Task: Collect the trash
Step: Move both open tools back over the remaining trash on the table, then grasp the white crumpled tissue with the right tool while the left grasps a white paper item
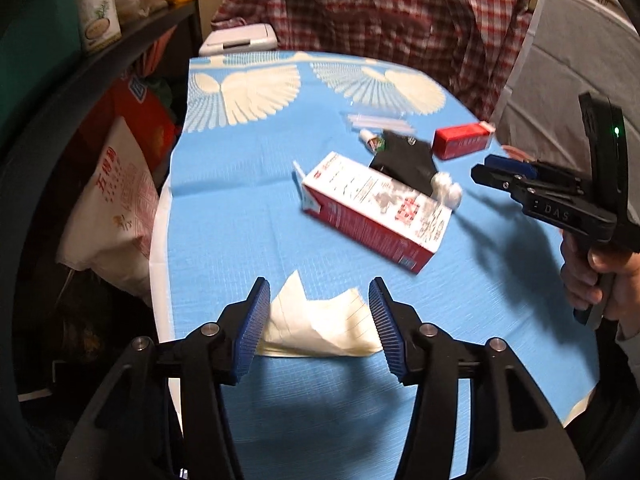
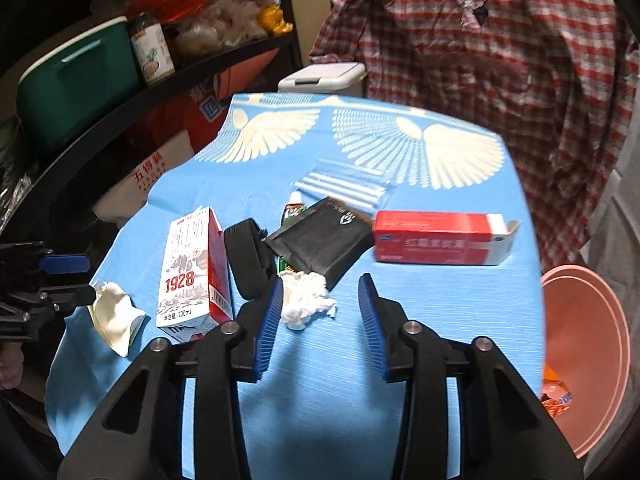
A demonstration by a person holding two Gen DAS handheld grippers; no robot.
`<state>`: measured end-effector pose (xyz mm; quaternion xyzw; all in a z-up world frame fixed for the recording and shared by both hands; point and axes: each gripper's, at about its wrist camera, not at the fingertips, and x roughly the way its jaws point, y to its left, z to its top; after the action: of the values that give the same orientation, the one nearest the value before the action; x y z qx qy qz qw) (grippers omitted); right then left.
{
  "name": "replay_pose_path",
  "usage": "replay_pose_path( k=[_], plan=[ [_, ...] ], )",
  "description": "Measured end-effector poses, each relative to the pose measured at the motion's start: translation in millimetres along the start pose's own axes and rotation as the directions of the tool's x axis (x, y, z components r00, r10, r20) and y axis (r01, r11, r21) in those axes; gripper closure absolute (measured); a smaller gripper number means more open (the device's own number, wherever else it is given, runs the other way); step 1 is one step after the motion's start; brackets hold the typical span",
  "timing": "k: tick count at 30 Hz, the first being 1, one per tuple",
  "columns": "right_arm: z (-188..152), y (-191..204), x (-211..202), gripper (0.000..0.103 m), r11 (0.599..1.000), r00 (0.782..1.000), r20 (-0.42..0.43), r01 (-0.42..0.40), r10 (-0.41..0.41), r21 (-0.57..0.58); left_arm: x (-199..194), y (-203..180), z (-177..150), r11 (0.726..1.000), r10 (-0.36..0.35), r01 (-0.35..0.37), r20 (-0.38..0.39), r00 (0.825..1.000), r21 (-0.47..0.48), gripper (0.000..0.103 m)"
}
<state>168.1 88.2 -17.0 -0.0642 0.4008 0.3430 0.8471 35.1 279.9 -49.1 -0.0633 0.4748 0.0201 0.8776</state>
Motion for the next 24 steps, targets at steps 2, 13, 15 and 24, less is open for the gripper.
replay_pose_path(
  k=[2, 13, 15, 24],
  plan=[
    [-1.6, 0.6, 9.0, 0.058, 1.000, 1.000, -0.022, -0.001, 0.001, 0.000, 3.1, 3.4, -2.9, 1.000, 0.012, -0.012, -0.021, 1.000, -0.004, 0.052],
    [-10.4, 8.3, 36.3, 0.057, 1.000, 0.994, -0.109, -0.011, 0.007, -0.029, 19.6, -0.3, -6.4, 0.999, 0.033, -0.032, -0.110, 0.993, 0.009, 0.079],
    [-11.6, 8.1, 34.7, 0.074, 0.999, 0.994, -0.112, -0.010, 0.006, -0.037, 17.5, 2.6, -5.1, 0.999, 0.046, -0.046, -0.104, 0.993, 0.005, 0.091],
    [-9.1, 2.8, 13.2, 0.090, 0.999, 0.997, -0.078, -0.020, 0.017, -0.037, -6.5, 3.4, 8.9, 0.998, 0.059, -0.059, -0.015, 0.998, -0.032, 0.097]
  ],
)
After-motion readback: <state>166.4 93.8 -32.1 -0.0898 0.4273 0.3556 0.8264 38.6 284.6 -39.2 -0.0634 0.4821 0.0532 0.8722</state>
